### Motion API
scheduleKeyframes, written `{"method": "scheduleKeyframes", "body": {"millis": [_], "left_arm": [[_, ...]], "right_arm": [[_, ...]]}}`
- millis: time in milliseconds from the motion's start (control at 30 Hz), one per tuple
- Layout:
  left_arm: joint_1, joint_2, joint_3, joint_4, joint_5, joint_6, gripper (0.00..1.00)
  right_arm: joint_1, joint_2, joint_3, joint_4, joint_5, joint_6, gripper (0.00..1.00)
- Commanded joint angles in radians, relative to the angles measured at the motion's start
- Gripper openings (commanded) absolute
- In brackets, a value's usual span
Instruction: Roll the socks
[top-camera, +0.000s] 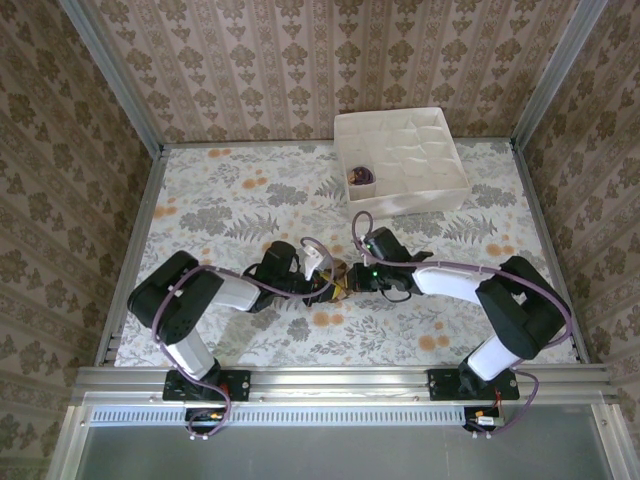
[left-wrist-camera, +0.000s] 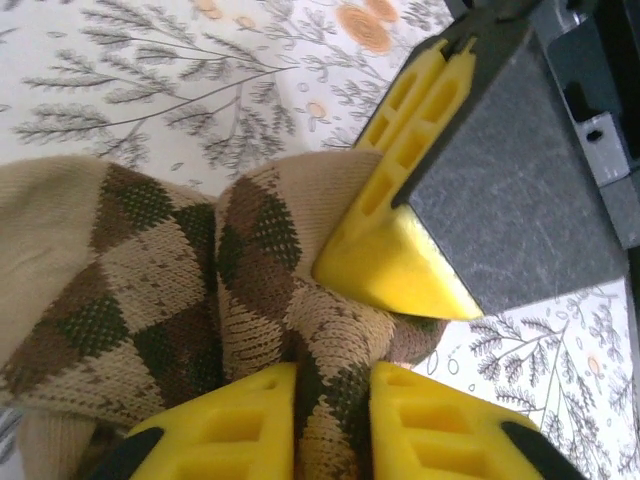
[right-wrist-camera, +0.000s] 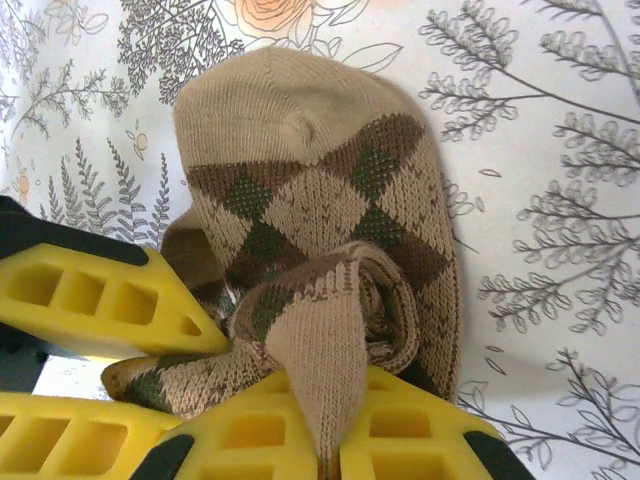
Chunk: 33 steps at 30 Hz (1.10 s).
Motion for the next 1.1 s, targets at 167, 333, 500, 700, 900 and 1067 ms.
{"method": "scheduleKeyframes", "body": {"millis": [167, 333, 500, 700, 900, 1067], "left_arm": [[-0.029, -0.269, -0.021, -0.288, -0.184, 0.245, 0.40], [-0.079, -0.451, -0.044, -0.355, -0.284, 0.452, 0.46], [-0.262, -0.530, -0.069, -0.381, -0.545, 0.746, 0.50], [-0.379, -0.416, -0.037, -0.367, -0.771, 0.919, 0.50], [-0.386, -0.287, -0.013, -0.266, -0.806, 0.941, 0.53], [-0.386, -0.229, -0.008, -0.206, -0.814, 0.942, 0.55]], "right_arm": [[0.017, 0.065, 0.073, -0.200, 0.074, -0.011, 0.01], [0.017, 0.080, 0.095, -0.210, 0.067, -0.009, 0.01], [0.017, 0.086, 0.118, -0.234, 0.057, -0.018, 0.01], [0.017, 0.098, 0.147, -0.270, 0.042, -0.020, 0.01], [0.017, 0.099, 0.159, -0.292, 0.036, -0.018, 0.01], [0.014, 0.100, 0.164, -0.307, 0.026, -0.018, 0.01]]}}
